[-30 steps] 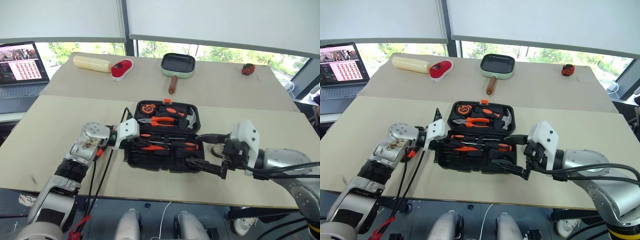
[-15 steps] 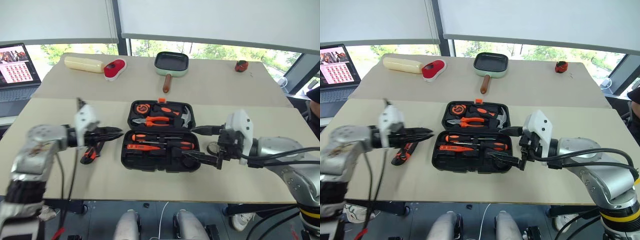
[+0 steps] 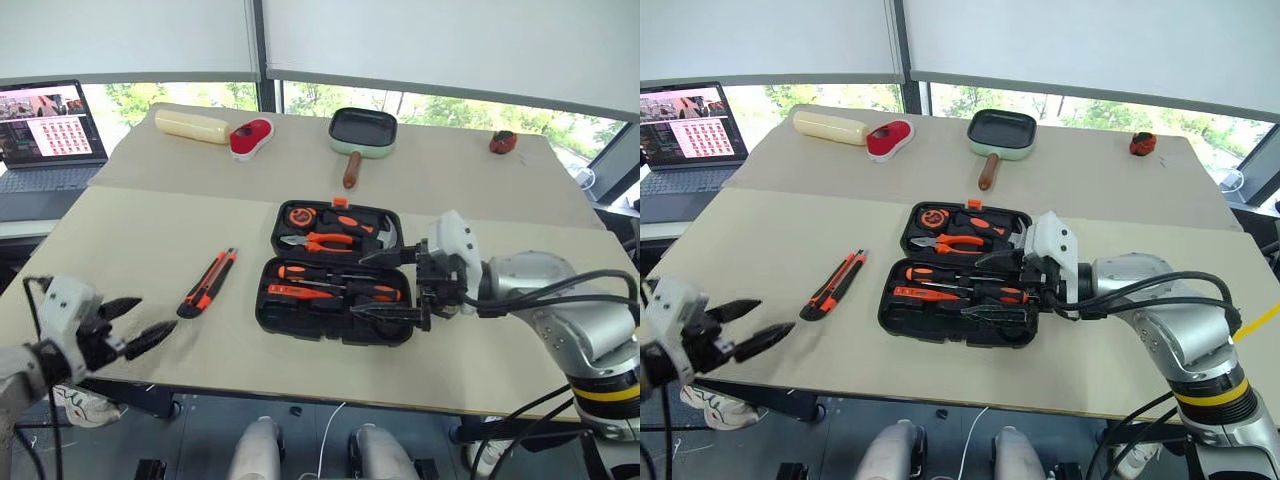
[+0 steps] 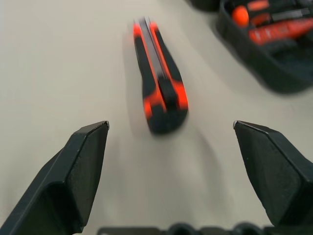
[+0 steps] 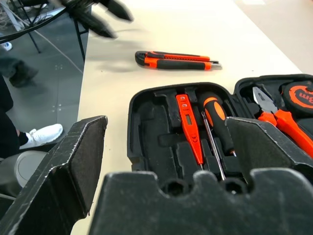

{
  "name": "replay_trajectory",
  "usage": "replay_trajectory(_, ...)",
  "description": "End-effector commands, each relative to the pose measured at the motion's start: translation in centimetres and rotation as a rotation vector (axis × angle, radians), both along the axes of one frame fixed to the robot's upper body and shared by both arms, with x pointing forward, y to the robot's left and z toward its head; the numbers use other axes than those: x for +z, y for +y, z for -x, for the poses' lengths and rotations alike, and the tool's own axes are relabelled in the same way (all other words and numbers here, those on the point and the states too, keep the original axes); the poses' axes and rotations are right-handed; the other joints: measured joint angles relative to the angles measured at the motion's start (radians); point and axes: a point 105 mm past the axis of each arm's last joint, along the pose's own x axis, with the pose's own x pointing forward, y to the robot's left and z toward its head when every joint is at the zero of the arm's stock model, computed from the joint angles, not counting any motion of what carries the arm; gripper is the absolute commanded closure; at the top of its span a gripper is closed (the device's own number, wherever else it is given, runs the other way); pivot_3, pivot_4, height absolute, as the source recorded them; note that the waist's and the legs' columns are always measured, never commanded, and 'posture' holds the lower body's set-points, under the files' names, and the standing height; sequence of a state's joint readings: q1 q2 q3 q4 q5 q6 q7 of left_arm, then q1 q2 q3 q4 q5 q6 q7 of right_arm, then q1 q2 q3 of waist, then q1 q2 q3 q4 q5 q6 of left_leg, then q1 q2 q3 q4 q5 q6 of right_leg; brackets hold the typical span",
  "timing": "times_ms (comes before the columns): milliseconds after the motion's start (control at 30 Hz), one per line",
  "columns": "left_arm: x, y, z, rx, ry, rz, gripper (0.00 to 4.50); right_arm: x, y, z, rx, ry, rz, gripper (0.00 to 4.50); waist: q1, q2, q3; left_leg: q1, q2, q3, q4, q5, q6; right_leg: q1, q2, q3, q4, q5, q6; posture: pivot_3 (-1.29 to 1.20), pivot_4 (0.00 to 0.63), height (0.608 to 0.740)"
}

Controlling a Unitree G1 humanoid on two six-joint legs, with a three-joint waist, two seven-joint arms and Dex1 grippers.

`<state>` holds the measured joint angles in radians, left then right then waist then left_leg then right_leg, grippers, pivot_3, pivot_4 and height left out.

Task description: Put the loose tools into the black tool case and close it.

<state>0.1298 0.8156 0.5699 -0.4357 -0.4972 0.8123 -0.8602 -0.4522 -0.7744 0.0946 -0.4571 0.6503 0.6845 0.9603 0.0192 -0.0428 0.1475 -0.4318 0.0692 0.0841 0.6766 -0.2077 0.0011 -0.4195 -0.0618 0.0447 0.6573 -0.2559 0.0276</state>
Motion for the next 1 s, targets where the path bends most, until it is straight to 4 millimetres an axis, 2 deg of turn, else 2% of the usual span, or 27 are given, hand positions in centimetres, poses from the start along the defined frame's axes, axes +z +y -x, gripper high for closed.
replay_trajectory(33,0.0,-0.6,-1.5,-0.001,0.039,-0.029,0.05,0.9,-0.1,0.5,0.005,-0.045,-0.018,0.0,-0.008,0.0,0.0,0.0,0.0,0.0,-0.001,0.0,0.0,-0.001,0.0,0.0,0.0,0.0,0.001,0.0,0.15,0.74)
replay_trajectory(167,-1.8,-1.3,-4.0,0.027,0.145,-0.077,0.05,0.5,-0.1,1.1,-0.015,-0.054,-0.016,0.0,-0.011,0.0,0.0,0.0,0.0,-0.001,-0.004,0.0,0.0,-0.003,0.003,0.0,0.002,-0.001,-0.001,0.0,0.15,0.74)
replay_trajectory(267,-3.6,-0.2,-5.1,0.128,0.208,-0.1,0.05,0.5,0.0,1.4,-0.022,-0.054,-0.023,0.0,-0.021,0.0,0.001,0.001,0.0,-0.001,-0.006,0.0,0.0,-0.003,0.003,0.001,0.003,-0.001,-0.001,0.0,0.15,0.74)
replay_trajectory(367,-4.8,-0.9,-5.0,0.105,0.286,-0.061,0.05,0.5,0.0,1.4,-0.031,-0.055,-0.023,0.0,-0.025,-0.001,0.001,0.001,0.0,0.0,-0.007,0.0,0.0,-0.004,0.003,0.001,0.003,-0.001,-0.002,0.0,0.15,0.74)
replay_trajectory(467,-6.6,-1.2,-4.7,0.075,0.331,-0.114,0.05,0.5,-0.1,1.2,-0.043,-0.053,-0.03,0.0,-0.024,0.0,0.001,0.002,0.0,0.0,-0.007,0.0,0.0,-0.002,0.002,0.001,0.003,-0.001,-0.002,0.0,0.15,0.74)
replay_trajectory(600,-7.2,-2.1,-4.3,0.036,0.344,-0.092,1.08,0.6,0.0,1.1,-0.044,-0.054,-0.034,0.0,-0.021,0.001,0.0,0.004,0.0,0.0,-0.007,0.001,-0.001,-0.001,0.002,0.002,0.003,-0.001,-0.002,0.0,0.15,0.74)
replay_trajectory(700,-7.4,-2.1,-4.1,0.037,0.34,-0.099,2.21,0.6,0.0,1.0,-0.044,-0.054,-0.035,0.0,-0.021,0.002,0.0,0.004,-0.001,0.0,-0.007,0.001,-0.001,-0.001,0.002,0.002,0.003,-0.001,-0.002,0.0,0.15,0.74)
replay_trajectory(733,-7.2,-1.8,-4.1,0.048,0.325,-0.1,2.56,0.6,0.0,1.0,-0.044,-0.054,-0.033,0.0,-0.021,0.002,0.0,0.004,-0.001,0.0,-0.008,0.001,-0.001,-0.001,0.002,0.002,0.003,-0.001,-0.002,0.0,0.15,0.74)
replay_trajectory(767,-7.0,-1.6,-4.2,0.054,0.307,-0.095,2.73,0.6,-0.1,1.0,-0.044,-0.055,-0.031,0.0,-0.021,0.002,0.0,0.004,-0.001,0.0,-0.008,0.001,-0.001,-0.001,0.002,0.002,0.003,-0.001,-0.002,0.0,0.15,0.74)
replay_trajectory(800,-6.8,-1.5,-4.2,0.057,0.294,-0.091,2.72,0.6,-0.1,1.0,-0.044,-0.056,-0.029,0.0,-0.021,0.002,0.0,0.004,-0.001,0.001,-0.008,0.001,-0.001,-0.001,0.002,0.002,0.003,-0.001,-0.002,0.0,0.15,0.74)
replay_trajectory(867,-4.5,-1.9,-5.2,0.039,0.18,-0.05,2.72,0.6,-0.3,1.0,-0.049,-0.056,-0.024,0.0,-0.021,0.002,0.0,0.004,0.0,0.001,-0.008,0.001,-0.001,-0.002,0.002,0.002,0.003,-0.001,-0.002,0.0,0.15,0.74)
replay_trajectory(933,-3.3,-2.2,-5.7,0.024,0.114,-0.032,2.72,0.6,-0.5,1.1,-0.052,-0.056,-0.021,0.0,-0.021,0.002,0.0,0.003,0.0,0.001,-0.008,0.001,-0.001,-0.002,0.002,0.002,0.003,-0.001,-0.002,0.0,0.15,0.74)
replay_trajectory(967,-1.1,-3.5,-6.1,-0.073,0.007,-0.038,2.72,0.5,-0.8,1.1,-0.058,-0.051,-0.014,0.0,-0.016,0.001,0.0,0.003,0.0,0.001,-0.008,0.001,-0.001,-0.002,0.002,0.002,0.003,-0.001,-0.002,0.0,0.15,0.74)
replay_trajectory(1000,0.8,-6.0,-5.6,-0.27,-0.07,-0.049,2.72,0.1,-1.4,1.5,-0.063,-0.042,0.012,0.0,-0.013,-0.001,0.002,0.002,0.0,0.0,-0.008,0.001,-0.001,-0.002,0.002,0.002,0.003,-0.001,-0.002,0.0,0.15,0.74)
